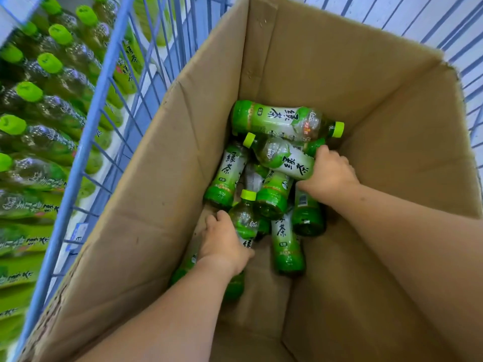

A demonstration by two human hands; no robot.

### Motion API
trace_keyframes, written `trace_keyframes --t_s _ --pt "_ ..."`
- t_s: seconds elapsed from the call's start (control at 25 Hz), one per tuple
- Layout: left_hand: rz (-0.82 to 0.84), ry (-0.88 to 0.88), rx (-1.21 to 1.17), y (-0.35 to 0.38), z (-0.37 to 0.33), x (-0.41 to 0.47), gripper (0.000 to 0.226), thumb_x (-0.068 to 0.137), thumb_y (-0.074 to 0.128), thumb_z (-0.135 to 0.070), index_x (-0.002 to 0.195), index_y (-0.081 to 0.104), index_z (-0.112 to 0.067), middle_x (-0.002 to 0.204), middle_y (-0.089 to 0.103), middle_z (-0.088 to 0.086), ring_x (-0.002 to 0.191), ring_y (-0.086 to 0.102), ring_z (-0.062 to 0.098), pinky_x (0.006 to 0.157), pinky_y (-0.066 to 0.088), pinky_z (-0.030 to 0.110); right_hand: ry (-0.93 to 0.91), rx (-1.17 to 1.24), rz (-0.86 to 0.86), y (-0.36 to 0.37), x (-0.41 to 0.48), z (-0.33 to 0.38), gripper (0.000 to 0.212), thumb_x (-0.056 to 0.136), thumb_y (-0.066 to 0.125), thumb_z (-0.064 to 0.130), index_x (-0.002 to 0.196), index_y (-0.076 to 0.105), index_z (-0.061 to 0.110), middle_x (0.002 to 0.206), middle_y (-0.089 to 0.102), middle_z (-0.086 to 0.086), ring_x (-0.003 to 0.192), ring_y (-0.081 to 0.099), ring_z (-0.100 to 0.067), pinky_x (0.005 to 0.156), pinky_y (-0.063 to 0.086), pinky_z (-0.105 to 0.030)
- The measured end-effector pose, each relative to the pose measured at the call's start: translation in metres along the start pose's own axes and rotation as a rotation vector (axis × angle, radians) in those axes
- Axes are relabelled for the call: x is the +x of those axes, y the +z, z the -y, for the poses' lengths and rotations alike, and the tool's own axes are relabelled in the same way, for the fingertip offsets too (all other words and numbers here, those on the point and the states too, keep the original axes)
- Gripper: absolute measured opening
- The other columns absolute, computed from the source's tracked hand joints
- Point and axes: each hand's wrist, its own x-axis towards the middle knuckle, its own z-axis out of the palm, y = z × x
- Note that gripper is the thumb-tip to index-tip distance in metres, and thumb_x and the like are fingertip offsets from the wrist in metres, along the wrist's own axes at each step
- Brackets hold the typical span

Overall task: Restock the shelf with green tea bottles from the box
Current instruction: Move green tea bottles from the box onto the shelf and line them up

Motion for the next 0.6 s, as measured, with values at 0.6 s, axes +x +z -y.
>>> trace_keyframes --t_s 0.6 --pt "0.136 -0.163 -0.306 -0.059 -0.014 -0.012 0.083 0.036 0.08 -0.037 0.113 0.054 -0.021 0.1 0.067 0.003 0.087 0.068 0.026 0.082 0.061 0.043 0.122 0.178 0.288 0.001 -0.023 0.018 0.064 0.064 0.085 0.05 0.102 0.056 0.007 0.087 0.057 -0.001 0.071 0.057 -0.017 0.049 0.039 -0.026"
